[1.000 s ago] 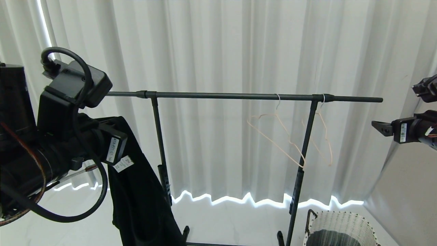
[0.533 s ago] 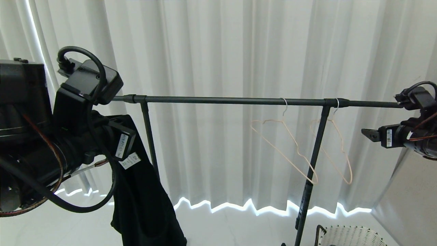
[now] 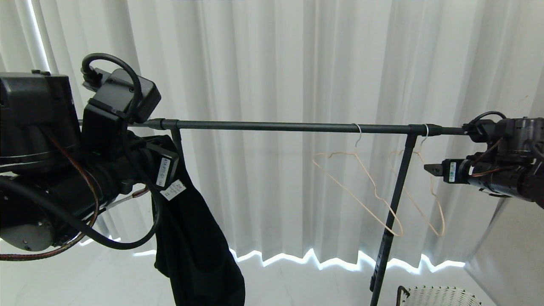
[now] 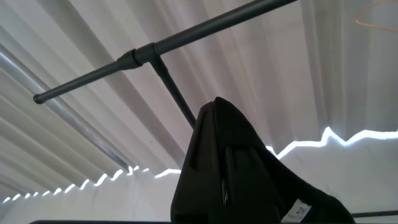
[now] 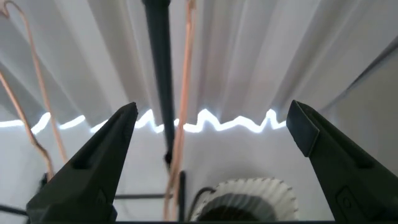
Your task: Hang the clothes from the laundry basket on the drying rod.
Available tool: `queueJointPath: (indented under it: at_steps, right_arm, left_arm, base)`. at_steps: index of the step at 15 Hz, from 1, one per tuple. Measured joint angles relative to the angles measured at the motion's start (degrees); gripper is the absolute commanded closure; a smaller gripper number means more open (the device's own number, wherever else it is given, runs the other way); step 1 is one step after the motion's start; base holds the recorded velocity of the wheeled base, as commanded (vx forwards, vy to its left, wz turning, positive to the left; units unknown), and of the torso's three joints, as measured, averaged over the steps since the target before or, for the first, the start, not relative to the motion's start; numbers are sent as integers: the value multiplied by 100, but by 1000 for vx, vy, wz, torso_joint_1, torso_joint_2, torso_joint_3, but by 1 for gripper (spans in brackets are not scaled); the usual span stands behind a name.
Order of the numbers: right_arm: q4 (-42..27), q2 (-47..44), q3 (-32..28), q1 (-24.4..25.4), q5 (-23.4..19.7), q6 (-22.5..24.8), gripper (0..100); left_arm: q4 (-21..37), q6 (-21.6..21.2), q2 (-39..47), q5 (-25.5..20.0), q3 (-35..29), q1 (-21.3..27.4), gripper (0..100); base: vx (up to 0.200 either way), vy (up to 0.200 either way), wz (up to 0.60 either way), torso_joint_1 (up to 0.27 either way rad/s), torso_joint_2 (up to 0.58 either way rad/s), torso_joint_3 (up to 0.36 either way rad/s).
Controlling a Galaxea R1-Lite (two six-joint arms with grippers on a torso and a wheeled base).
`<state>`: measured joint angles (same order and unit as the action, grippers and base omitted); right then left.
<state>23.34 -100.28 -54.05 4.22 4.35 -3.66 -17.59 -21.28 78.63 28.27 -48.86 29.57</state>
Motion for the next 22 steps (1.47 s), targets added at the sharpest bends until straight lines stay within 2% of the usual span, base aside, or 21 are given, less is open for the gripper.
queueJointPath:
  at_steps: [3, 8, 11, 19, 20, 22]
  right_arm:
    - [-325, -451, -402, 105, 2, -274, 0]
    - [-1180, -1086, -1262, 127, 18, -375, 0]
    - [-1432, -1220, -1356, 162, 29, -633, 0]
    - [-1780, -1218, -1336, 256, 62, -881, 0]
    - [-1787, -1207, -1334, 269, 65, -895, 100]
    - [-1788, -1201, -1331, 278, 71, -898, 100]
  left_arm:
    - [-6, 2, 61, 2, 10, 5, 100]
    - [-15, 0, 87, 0, -9, 5, 100]
    - [-15, 2, 76, 2, -9, 11, 100]
    - [-15, -4, 61, 2, -4, 13, 100]
    - [-15, -4, 61, 5, -4, 13, 100]
    - [-15, -4, 50, 11, -1, 11, 100]
  base:
    - [0, 0, 0, 0, 0, 0]
    - [0, 0, 0, 0, 0, 0]
    - [0, 0, 0, 0, 0, 0]
    - [0, 0, 0, 0, 0, 0]
    - [0, 0, 0, 0, 0, 0]
    - [0, 0, 0, 0, 0, 0]
